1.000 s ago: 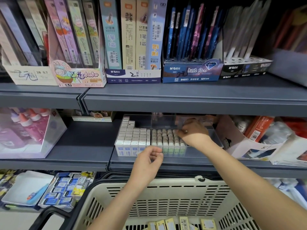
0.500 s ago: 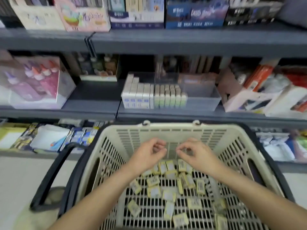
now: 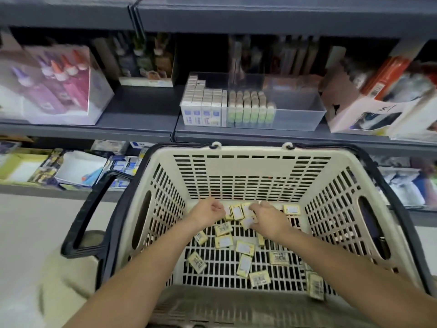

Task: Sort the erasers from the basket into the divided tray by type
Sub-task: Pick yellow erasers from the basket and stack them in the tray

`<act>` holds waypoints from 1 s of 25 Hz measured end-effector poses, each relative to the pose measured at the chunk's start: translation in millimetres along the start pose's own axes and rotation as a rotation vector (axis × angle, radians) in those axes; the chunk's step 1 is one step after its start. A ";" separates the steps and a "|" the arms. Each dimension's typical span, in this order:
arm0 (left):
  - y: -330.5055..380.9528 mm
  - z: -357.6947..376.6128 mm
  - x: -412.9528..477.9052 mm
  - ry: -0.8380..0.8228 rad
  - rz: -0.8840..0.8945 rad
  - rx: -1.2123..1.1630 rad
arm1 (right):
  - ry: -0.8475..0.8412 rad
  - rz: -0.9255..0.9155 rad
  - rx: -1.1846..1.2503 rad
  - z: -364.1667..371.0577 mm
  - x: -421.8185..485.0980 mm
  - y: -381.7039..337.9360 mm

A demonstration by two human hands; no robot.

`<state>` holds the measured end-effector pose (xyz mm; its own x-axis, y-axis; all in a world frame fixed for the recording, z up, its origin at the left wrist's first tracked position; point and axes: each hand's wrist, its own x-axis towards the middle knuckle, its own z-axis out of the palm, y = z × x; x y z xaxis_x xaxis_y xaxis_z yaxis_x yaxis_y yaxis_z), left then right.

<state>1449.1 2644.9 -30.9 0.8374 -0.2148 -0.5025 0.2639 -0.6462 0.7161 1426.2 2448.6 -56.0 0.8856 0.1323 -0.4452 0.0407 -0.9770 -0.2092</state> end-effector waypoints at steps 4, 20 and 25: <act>-8.3 13.1 10.0 -0.035 -0.053 -0.024 | 0.003 -0.009 -0.101 2.3 11.8 -16.1; -35.1 43.3 20.6 -0.012 0.192 0.690 | -0.002 -0.015 0.481 -2.0 10.3 1.3; -39.7 37.9 19.4 -0.133 0.048 0.641 | -0.082 0.061 0.690 -16.4 8.0 6.5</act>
<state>1436.7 2638.6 -87.4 0.7637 -0.3166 -0.5626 -0.1443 -0.9331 0.3292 1441.1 2440.6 -46.6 0.8380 0.1197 -0.5323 -0.3351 -0.6570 -0.6753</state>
